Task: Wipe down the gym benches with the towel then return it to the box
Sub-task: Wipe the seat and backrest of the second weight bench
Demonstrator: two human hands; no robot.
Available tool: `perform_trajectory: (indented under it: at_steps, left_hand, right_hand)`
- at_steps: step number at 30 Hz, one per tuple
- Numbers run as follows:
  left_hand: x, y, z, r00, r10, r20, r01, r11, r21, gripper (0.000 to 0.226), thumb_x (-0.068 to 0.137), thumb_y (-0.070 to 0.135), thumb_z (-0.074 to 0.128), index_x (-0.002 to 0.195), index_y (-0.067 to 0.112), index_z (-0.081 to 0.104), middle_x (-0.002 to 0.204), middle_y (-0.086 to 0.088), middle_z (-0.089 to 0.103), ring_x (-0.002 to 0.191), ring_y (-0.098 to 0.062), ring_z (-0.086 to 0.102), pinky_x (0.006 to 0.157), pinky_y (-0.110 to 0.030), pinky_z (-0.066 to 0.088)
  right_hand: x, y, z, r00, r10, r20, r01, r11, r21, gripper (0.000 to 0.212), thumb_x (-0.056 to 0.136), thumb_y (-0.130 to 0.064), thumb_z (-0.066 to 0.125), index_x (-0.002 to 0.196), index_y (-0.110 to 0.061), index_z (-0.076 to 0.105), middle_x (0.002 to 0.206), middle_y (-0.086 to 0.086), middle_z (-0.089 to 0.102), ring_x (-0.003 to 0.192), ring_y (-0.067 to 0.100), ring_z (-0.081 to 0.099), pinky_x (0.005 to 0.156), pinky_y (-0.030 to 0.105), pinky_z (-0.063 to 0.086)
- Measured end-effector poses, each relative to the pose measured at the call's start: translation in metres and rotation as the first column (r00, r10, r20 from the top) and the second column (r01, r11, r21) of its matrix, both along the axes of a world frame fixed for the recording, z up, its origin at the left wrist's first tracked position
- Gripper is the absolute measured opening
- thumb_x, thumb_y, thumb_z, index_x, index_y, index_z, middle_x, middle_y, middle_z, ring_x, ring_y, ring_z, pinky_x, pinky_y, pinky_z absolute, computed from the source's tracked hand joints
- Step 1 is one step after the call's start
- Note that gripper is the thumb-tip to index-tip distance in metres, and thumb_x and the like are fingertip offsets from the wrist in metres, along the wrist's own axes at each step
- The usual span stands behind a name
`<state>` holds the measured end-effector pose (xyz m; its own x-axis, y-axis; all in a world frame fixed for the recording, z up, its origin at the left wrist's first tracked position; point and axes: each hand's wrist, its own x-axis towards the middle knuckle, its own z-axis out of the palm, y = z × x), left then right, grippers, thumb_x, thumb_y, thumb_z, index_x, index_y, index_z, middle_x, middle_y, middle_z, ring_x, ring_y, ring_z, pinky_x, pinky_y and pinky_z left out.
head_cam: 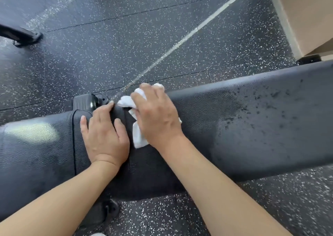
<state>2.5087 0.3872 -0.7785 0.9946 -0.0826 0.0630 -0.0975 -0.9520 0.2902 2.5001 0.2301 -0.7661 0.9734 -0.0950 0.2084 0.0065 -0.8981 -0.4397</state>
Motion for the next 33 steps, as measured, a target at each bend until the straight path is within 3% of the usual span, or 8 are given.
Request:
perform_trajectory:
  at_steps: [5, 9, 14, 18, 21, 24, 27, 33]
  left_hand:
    - [-0.001, -0.002, 0.002, 1.0, -0.004, 0.011, 0.004, 1.0, -0.031, 0.052, 0.095, 0.031, 0.038, 0.144, 0.021, 0.049, 0.14, -0.004, 0.057, 0.126, -0.029, 0.053, 0.129, -0.053, 0.011]
    - [-0.001, -0.002, 0.002, 1.0, -0.01, 0.002, 0.01, 0.999, -0.043, 0.053, 0.095, 0.033, 0.037, 0.145, 0.02, 0.05, 0.141, -0.006, 0.058, 0.128, -0.031, 0.052, 0.129, -0.052, 0.011]
    - [0.0, -0.001, 0.002, 1.0, -0.002, -0.003, 0.002, 0.999, -0.046, 0.055, 0.095, 0.034, 0.034, 0.146, 0.019, 0.05, 0.145, -0.007, 0.058, 0.136, -0.03, 0.05, 0.13, -0.05, 0.009]
    - [-0.001, -0.002, 0.002, 1.0, -0.01, 0.015, 0.011, 0.999, -0.04, 0.056, 0.095, 0.034, 0.033, 0.146, 0.017, 0.049, 0.146, -0.008, 0.058, 0.137, -0.03, 0.049, 0.129, -0.049, 0.01]
    - [-0.001, -0.002, 0.0, 0.999, -0.02, 0.025, 0.021, 0.999, -0.027, 0.054, 0.096, 0.033, 0.034, 0.145, 0.017, 0.049, 0.145, -0.009, 0.058, 0.135, -0.032, 0.049, 0.128, -0.05, 0.012]
    - [-0.002, -0.003, 0.001, 0.999, 0.0, 0.033, 0.001, 1.0, -0.032, 0.052, 0.095, 0.033, 0.034, 0.143, 0.019, 0.05, 0.143, -0.011, 0.059, 0.131, -0.034, 0.05, 0.127, -0.051, 0.013]
    - [-0.002, -0.006, 0.005, 0.999, 0.019, 0.026, -0.018, 0.999, -0.036, 0.052, 0.095, 0.032, 0.035, 0.143, 0.018, 0.051, 0.142, -0.01, 0.06, 0.13, -0.034, 0.05, 0.128, -0.051, 0.013]
    - [-0.003, -0.005, 0.008, 1.0, 0.029, -0.006, -0.03, 0.998, -0.062, 0.051, 0.096, 0.031, 0.038, 0.143, 0.018, 0.052, 0.138, -0.008, 0.061, 0.132, -0.032, 0.053, 0.129, -0.052, 0.011]
  right_hand:
    - [-0.11, -0.099, 0.006, 0.979, -0.206, -0.001, 0.206, 0.978, -0.043, 0.027, 0.101, -0.023, 0.065, 0.123, -0.009, 0.068, 0.139, 0.015, 0.058, 0.125, 0.038, 0.055, 0.107, 0.048, 0.046]
    - [-0.157, -0.065, 0.003, 0.953, -0.303, -0.027, 0.302, 0.953, -0.015, 0.028, 0.098, -0.013, 0.069, 0.125, -0.006, 0.068, 0.14, 0.017, 0.057, 0.129, 0.039, 0.053, 0.109, 0.051, 0.044]
    - [-0.148, 0.052, -0.005, 0.996, -0.011, 0.092, 0.002, 0.995, 0.103, 0.028, 0.1, -0.01, 0.053, 0.124, -0.006, 0.068, 0.138, 0.017, 0.061, 0.131, 0.041, 0.053, 0.113, 0.053, 0.041]
    - [-0.152, 0.034, -0.008, 0.994, 0.089, 0.064, -0.096, 0.99, 0.107, 0.043, 0.1, -0.009, 0.029, 0.126, -0.008, 0.064, 0.139, 0.017, 0.059, 0.132, 0.043, 0.052, 0.118, 0.059, 0.033]
    - [-0.175, -0.034, -0.015, 0.997, 0.02, 0.079, -0.025, 0.998, 0.059, 0.045, 0.082, -0.007, 0.053, 0.124, -0.007, 0.069, 0.138, 0.017, 0.061, 0.129, 0.043, 0.054, 0.117, 0.061, 0.034]
    - [-0.196, -0.113, -0.015, 0.989, -0.122, 0.082, 0.122, 0.992, 0.0, 0.033, 0.092, -0.012, 0.07, 0.124, -0.007, 0.072, 0.135, 0.018, 0.063, 0.126, 0.042, 0.059, 0.112, 0.061, 0.04]
    - [-0.204, -0.144, -0.011, 0.987, -0.139, 0.083, 0.139, 0.99, 0.003, 0.026, 0.099, -0.017, 0.069, 0.121, -0.004, 0.073, 0.134, 0.02, 0.063, 0.125, 0.042, 0.059, 0.107, 0.059, 0.044]
    - [-0.169, -0.106, -0.002, 1.0, 0.002, 0.009, -0.002, 1.0, -0.016, 0.028, 0.098, -0.011, 0.066, 0.124, -0.001, 0.07, 0.137, 0.023, 0.06, 0.125, 0.047, 0.057, 0.106, 0.056, 0.045]
